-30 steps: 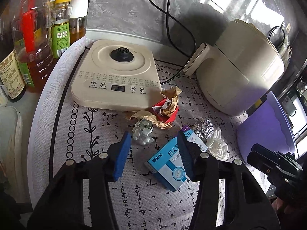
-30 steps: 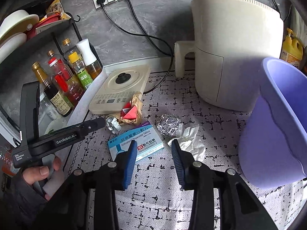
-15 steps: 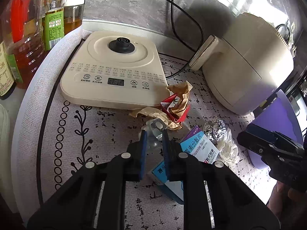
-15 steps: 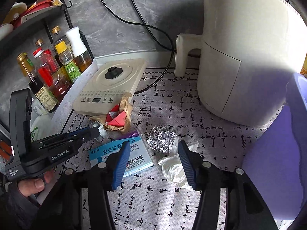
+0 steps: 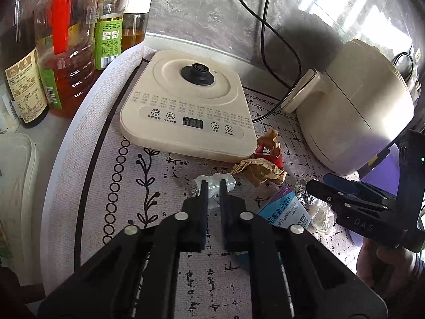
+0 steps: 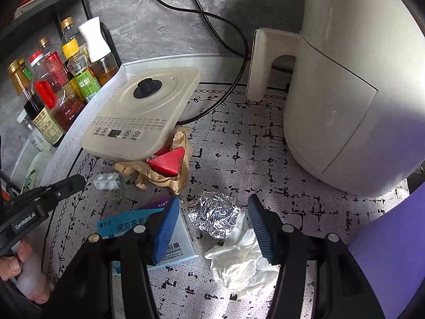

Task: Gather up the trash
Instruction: 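Grasp the white blister pack with the left gripper while the right grasps the foil ball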

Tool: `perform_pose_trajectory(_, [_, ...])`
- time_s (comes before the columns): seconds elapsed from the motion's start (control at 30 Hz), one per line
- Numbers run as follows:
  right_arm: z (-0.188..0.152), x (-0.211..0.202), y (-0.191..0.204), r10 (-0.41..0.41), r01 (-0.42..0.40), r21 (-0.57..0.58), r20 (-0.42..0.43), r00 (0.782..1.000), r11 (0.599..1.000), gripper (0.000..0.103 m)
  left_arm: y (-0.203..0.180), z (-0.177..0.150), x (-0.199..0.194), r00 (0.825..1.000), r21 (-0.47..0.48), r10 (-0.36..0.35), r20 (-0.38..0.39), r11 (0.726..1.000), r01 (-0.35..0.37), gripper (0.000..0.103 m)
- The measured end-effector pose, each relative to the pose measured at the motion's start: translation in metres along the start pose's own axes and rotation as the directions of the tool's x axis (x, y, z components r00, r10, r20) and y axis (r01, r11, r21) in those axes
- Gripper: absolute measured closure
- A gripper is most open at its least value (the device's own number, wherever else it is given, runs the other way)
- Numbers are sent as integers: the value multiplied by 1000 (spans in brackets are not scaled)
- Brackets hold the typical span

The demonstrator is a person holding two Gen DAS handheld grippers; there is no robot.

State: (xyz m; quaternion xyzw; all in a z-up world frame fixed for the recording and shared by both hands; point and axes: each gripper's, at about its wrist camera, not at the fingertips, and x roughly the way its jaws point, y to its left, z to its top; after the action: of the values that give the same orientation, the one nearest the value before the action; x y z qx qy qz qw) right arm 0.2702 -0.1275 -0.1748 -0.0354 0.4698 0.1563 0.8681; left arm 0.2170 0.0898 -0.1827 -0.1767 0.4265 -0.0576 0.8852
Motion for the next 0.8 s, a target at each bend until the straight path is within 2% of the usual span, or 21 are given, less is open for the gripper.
perform_pose_trajectory(0.03, [0, 3, 1, 3, -3, -5, -11, 1000, 1000, 51, 1, 0, 2, 1000, -8, 0, -1, 1000, 0, 61])
perform_pose_trajectory(0.07, [0, 5, 1, 5, -5, -6, -21, 1000, 1000, 59, 2, 0, 3, 1000, -15, 3, 7, 1000, -3, 44])
perform_pose_trajectory(0.1, [0, 7, 1, 8, -8, -6, -29, 1000, 1000, 63, 2, 0, 4, 1000, -16, 7, 10, 1000, -6, 42])
perform_pose_trajectory(0.23, [2, 4, 1, 11, -11, -12, -12, 1000, 1000, 68, 1, 4, 21, 999, -8, 29, -32, 1000, -30, 42])
perform_pose_trajectory(0.5, [7, -11, -5, 10, -11, 12, 27, 1000, 1000, 68, -8, 6, 43, 995, 40, 59, -76, 998, -57, 42])
perform_pose_trajectory(0.63, [8, -16, -4, 9, -10, 13, 40, 999, 1000, 68, -13, 6, 46, 992, 64, 101, -75, 993, -96, 44])
perform_pose_trajectory(0.7, [8, -18, -3, 9, -10, 11, 46, 999, 1000, 68, -14, 8, 47, 991, 67, 104, -82, 993, -99, 58])
perform_pose_trajectory(0.8, [8, -25, -1, 14, -15, 15, 59, 998, 1000, 68, -15, 9, 41, 992, 70, 101, -69, 993, -96, 59])
